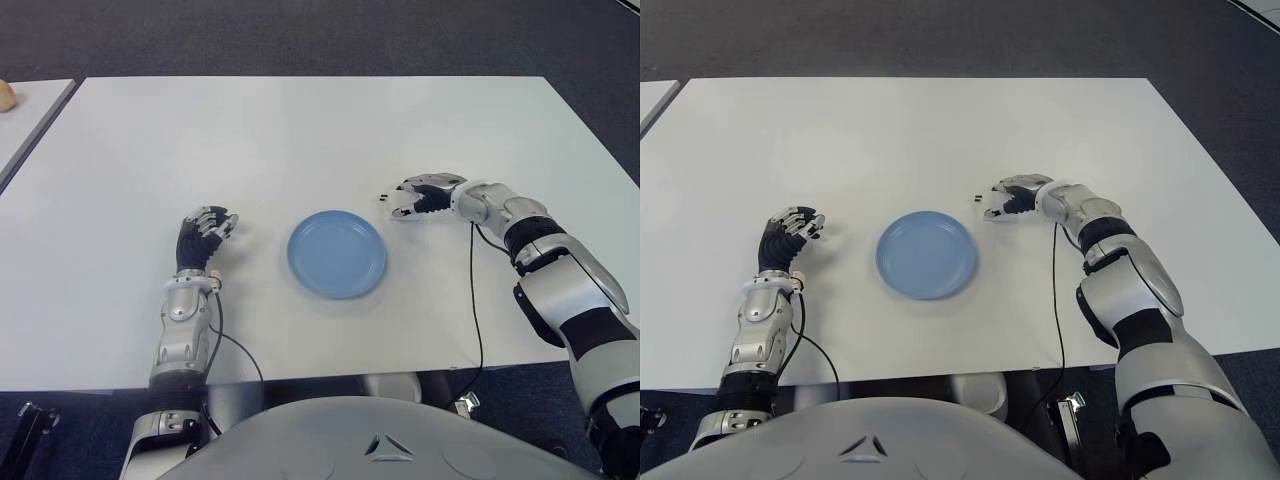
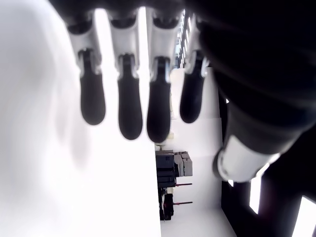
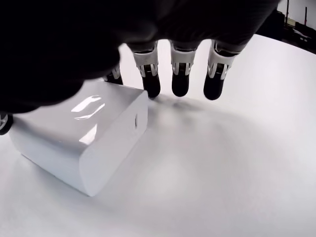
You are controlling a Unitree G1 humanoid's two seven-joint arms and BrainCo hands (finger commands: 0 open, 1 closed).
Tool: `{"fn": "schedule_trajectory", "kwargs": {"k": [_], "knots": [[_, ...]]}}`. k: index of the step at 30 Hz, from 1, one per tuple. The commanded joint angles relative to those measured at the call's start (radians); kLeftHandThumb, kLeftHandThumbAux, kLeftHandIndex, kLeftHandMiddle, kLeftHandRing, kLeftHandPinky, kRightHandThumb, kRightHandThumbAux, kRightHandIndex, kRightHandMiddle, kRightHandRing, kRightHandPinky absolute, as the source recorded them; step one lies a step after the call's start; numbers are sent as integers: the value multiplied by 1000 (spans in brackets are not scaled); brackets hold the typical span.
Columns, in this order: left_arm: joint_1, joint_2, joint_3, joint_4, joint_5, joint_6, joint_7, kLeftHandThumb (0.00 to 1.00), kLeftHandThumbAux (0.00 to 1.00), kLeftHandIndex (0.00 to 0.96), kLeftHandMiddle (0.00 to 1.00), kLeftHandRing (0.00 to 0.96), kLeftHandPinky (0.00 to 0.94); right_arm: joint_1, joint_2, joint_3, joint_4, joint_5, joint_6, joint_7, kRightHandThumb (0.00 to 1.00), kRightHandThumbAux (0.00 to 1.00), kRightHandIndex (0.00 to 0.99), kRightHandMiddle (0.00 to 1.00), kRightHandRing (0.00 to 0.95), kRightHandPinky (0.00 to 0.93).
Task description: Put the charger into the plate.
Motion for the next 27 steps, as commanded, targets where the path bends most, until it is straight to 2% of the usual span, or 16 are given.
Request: {"fn": "schedule_trajectory", "kwargs": {"k": [1, 8, 27], "knots": [[28, -1, -3, -21, -6, 19, -11, 706, 721, 428, 509, 507, 497, 40, 28, 20, 27, -7, -4, -2, 528, 151, 0, 0, 0, 0], [49, 8, -8, -57, 15, 58, -1, 705, 722, 426, 497, 502, 485, 43, 41, 31, 42, -9, -3, -33, 533, 150, 0, 0, 0, 0], [90, -1, -1, -130, 26, 102, 5, 702, 723, 425, 499, 504, 487, 43, 64, 52, 62, -16, 9, -60, 559, 155, 0, 0, 0, 0]]}}
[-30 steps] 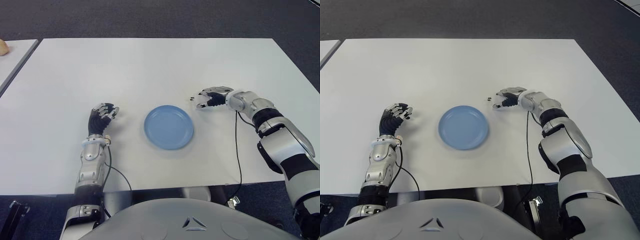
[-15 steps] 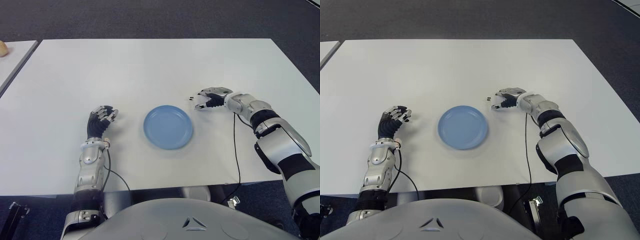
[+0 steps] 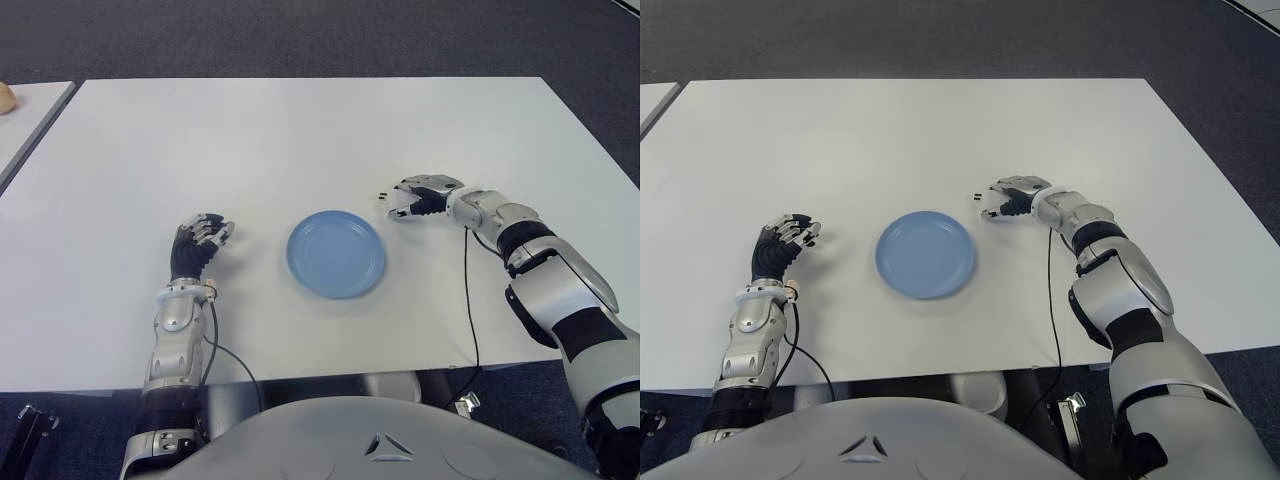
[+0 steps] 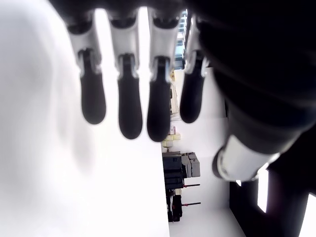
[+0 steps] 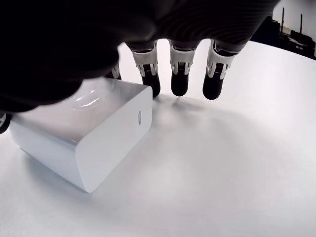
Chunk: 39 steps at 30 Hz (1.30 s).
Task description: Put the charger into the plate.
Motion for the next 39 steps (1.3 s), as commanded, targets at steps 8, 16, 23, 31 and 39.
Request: {"fn": "schedule_trajectory", "kwargs": {"k": [8, 16, 23, 31, 39], "knots": [[32, -14, 0, -43, -7, 38, 5, 703, 722, 424, 486, 494, 475, 51, 20, 56, 5, -41, -14, -46, 554, 157, 0, 0, 0, 0], [36, -20, 4, -54, -10, 31, 1, 702, 722, 424, 484, 490, 474, 70, -6, 102, -15, -82, -33, -200, 564, 167, 0, 0, 0, 0], [37, -13, 5, -61, -12, 45, -3, 702, 722, 426, 492, 495, 482, 82, -27, 174, -21, -161, -34, -388, 552, 152, 0, 0, 0, 0], [34, -13, 8, -65, -14, 46, -2, 702, 722, 426, 499, 502, 486, 82, -41, 230, -10, -210, -33, -487, 545, 153, 0, 0, 0, 0], [33, -13, 16, -69, -28, 50, -5, 702, 721, 427, 515, 507, 488, 89, -53, 269, 1, -239, -28, -542, 568, 168, 0, 0, 0, 0]]}}
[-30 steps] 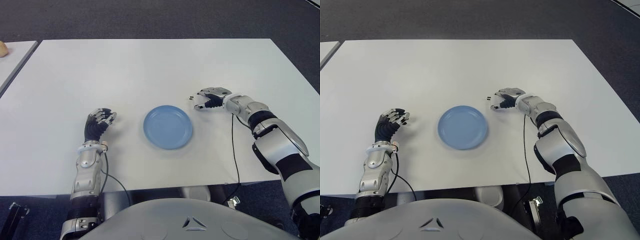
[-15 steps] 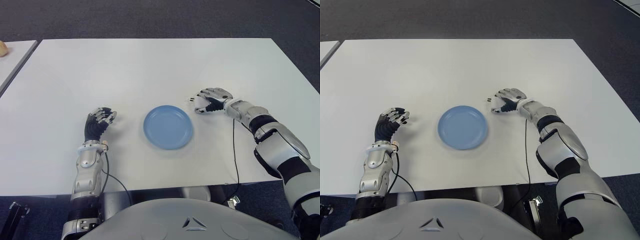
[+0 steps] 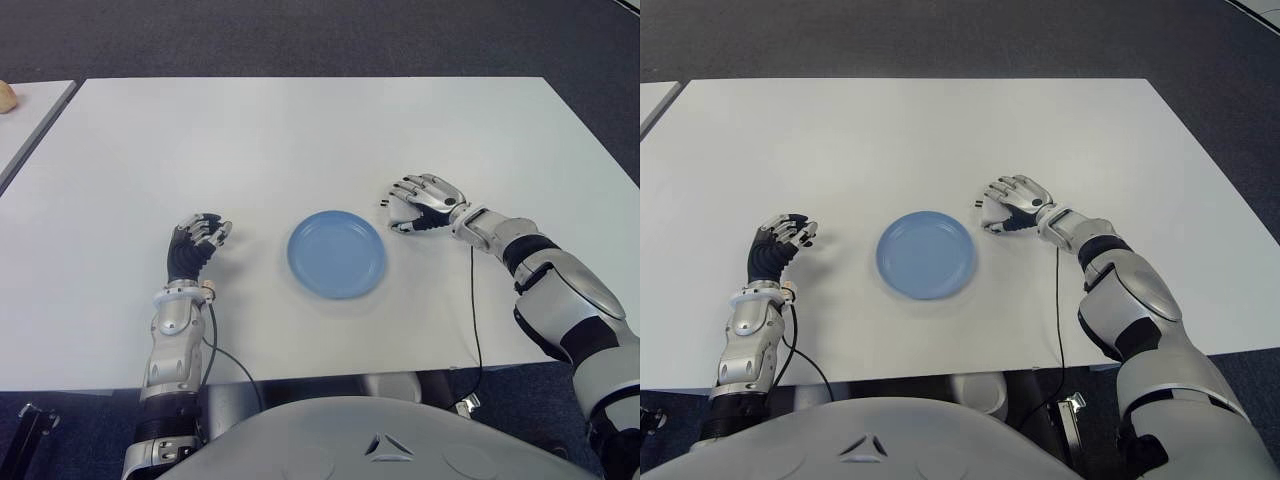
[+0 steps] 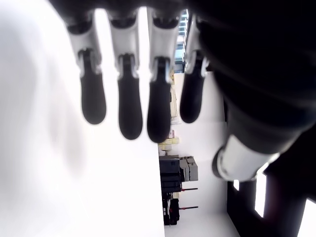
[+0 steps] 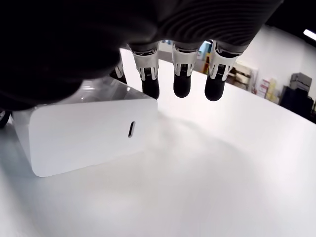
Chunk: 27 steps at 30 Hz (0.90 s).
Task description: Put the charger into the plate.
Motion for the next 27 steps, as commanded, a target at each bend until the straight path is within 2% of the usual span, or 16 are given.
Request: {"fn": "schedule_trajectory", "kwargs": {"k": [1, 10, 20, 24, 27], "knots": [[9, 4, 7, -3, -9, 19, -5, 703, 721, 427, 514, 508, 493, 36, -2, 38, 13, -45, -8, -11, 570, 168, 0, 0, 0, 0], [8, 10, 10, -4, -13, 14, -14, 703, 722, 426, 511, 518, 499, 49, -13, 79, 17, -75, 15, -69, 574, 171, 0, 0, 0, 0], [10, 22, 10, -13, -18, 21, -24, 701, 722, 427, 510, 521, 499, 43, -15, 106, 25, -79, 21, -85, 586, 247, 0, 0, 0, 0], [8, 26, 10, -15, -13, 31, -19, 701, 722, 427, 512, 522, 497, 42, -16, 95, 24, -63, 4, -76, 639, 311, 0, 1, 38, 72], [5, 29, 9, -15, -7, 41, -14, 700, 722, 427, 513, 523, 503, 43, -14, 74, 25, -41, -12, -54, 678, 353, 6, 101, 162, 199]]}}
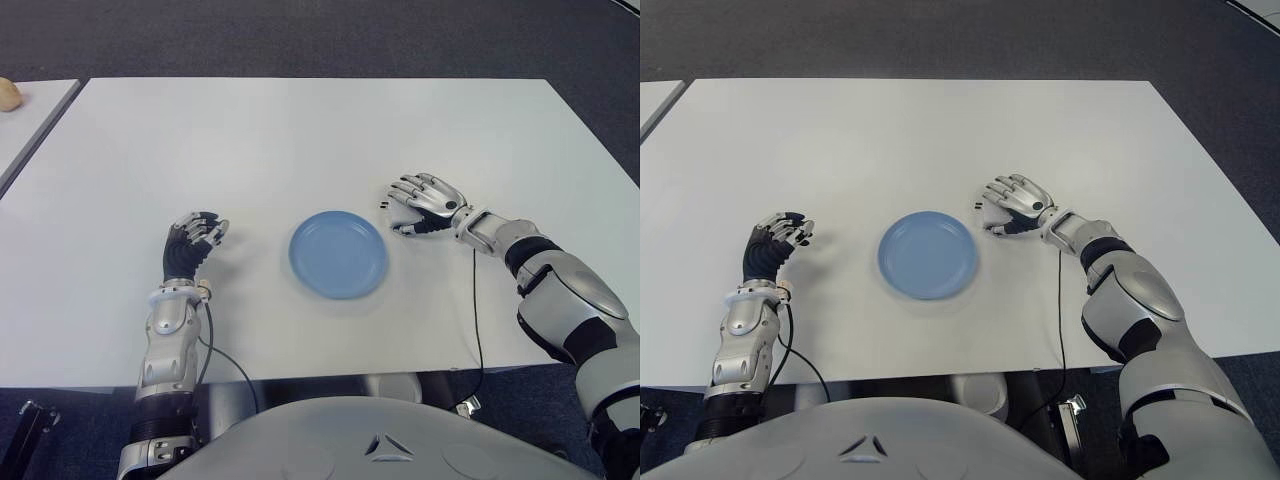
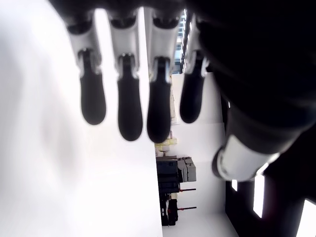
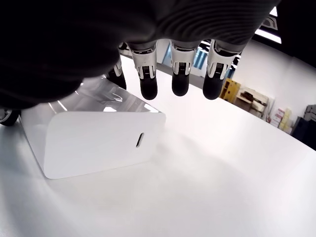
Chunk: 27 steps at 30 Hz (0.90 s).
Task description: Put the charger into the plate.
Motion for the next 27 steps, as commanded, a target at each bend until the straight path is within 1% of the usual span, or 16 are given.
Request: {"fn": "schedule_trajectory", "kwargs": {"k": [1, 2, 4, 5, 6, 9, 10, 11, 12, 15, 16, 18, 21, 24, 27], "knots": [[4, 8, 4, -6, 6, 32, 2, 700, 722, 427, 513, 523, 505, 40, 1, -3, 19, 0, -33, 70, 682, 360, 8, 120, 181, 220], [3, 8, 4, -6, 7, 33, 3, 700, 722, 427, 514, 524, 507, 39, 2, -8, 19, 6, -36, 78, 689, 380, 41, 172, 234, 271], [3, 9, 4, -7, 9, 35, 3, 700, 722, 427, 514, 524, 509, 39, 5, -22, 17, 20, -41, 98, 695, 402, 92, 230, 293, 323], [3, 9, 3, -8, 10, 35, 3, 700, 723, 427, 514, 523, 509, 40, 6, -35, 16, 34, -48, 117, 699, 416, 135, 268, 327, 350], [3, 10, 3, -8, 10, 35, 3, 700, 723, 427, 513, 523, 507, 41, 6, -44, 15, 44, -52, 130, 702, 442, 219, 317, 360, 374], [3, 9, 4, -9, 9, 33, 2, 700, 723, 427, 513, 523, 506, 45, 6, -76, 14, 77, -67, 173, 706, 484, 336, 385, 405, 406], [2, 8, 5, -9, 8, 31, 3, 700, 723, 427, 514, 524, 508, 48, 7, -94, 15, 98, -76, 194, 708, 528, 354, 397, 413, 412], [1, 7, 5, -9, 7, 30, 3, 701, 723, 427, 517, 527, 512, 50, 8, -108, 15, 113, -82, 210, 711, 592, 381, 425, 434, 434], [0, 6, 5, -9, 5, 30, 3, 701, 723, 427, 519, 529, 515, 55, 10, -134, 16, 144, -93, 231, 713, 633, 398, 443, 448, 449], [-1, 4, 6, -8, 4, 30, 5, 702, 723, 428, 522, 533, 514, 65, 12, -182, 13, 197, -111, 271, 795, 666, 398, 481, 543, 548], [-2, 4, 6, -8, 5, 31, 6, 702, 723, 428, 522, 533, 513, 72, 16, -217, 15, 238, -125, 306, 804, 669, 396, 490, 561, 566], [-4, 3, 5, -7, 6, 31, 8, 701, 723, 428, 522, 531, 510, 82, 23, -281, 17, 314, -146, 379, 825, 677, 396, 530, 630, 640], [-6, 2, 5, -5, 8, 31, 11, 701, 723, 428, 524, 532, 515, 89, 29, -350, 12, 393, -160, 470, 836, 681, 401, 559, 686, 706], [-9, 2, 5, -3, 8, 33, 12, 701, 723, 428, 525, 534, 518, 96, 38, -424, 4, 478, -174, 573, 840, 681, 410, 574, 721, 731], [-12, 0, 5, 0, 9, 32, 13, 701, 723, 428, 525, 534, 516, 97, 38, -456, -9, 509, -182, 624, 842, 682, 415, 578, 739, 739]]}}
